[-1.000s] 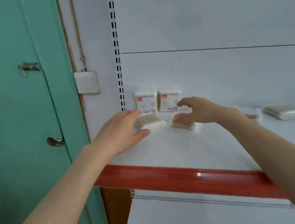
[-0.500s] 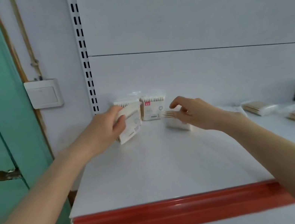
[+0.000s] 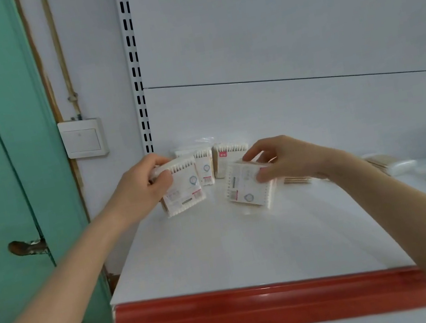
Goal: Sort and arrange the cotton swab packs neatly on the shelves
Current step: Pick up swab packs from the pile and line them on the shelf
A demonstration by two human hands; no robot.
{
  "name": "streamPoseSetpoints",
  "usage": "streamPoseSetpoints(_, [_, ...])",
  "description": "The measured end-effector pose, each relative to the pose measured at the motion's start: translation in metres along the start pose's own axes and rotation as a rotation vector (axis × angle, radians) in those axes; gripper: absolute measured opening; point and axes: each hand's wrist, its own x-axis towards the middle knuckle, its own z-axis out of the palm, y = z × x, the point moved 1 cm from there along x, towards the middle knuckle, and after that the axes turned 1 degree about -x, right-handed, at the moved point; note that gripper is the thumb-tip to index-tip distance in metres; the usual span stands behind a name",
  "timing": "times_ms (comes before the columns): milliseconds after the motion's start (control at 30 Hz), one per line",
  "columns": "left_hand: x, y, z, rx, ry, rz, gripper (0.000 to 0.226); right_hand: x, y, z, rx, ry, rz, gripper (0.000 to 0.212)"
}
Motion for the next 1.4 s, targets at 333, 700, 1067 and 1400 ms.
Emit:
streamPoseSetpoints(333, [-0.001,-0.010,0.003,-0.098,0.096,-0.015,0.030,0.026,0.007,-0.008,0.019,0.296,-0.070,0.026])
streamPoseSetpoints(700, [-0.008,-0.023,0.001,-0.257,0.001,-0.046,0.045,0.069,0.005,0.008,-0.326,0.252,-0.121,0.035])
streamPoseSetpoints(1067, [-0.002,-0.025,0.001,-0.341,0.031,-0.098,0.038,0.082,0.006,0.009,-0.592,0.330,-0.128,0.040])
streamPoseSetpoints(1400, [0.041,-0.036,0.029,-0.154,0.117,-0.121,0.032,0.050,0.029,-0.010,-0.389,0.402,-0.060,0.042])
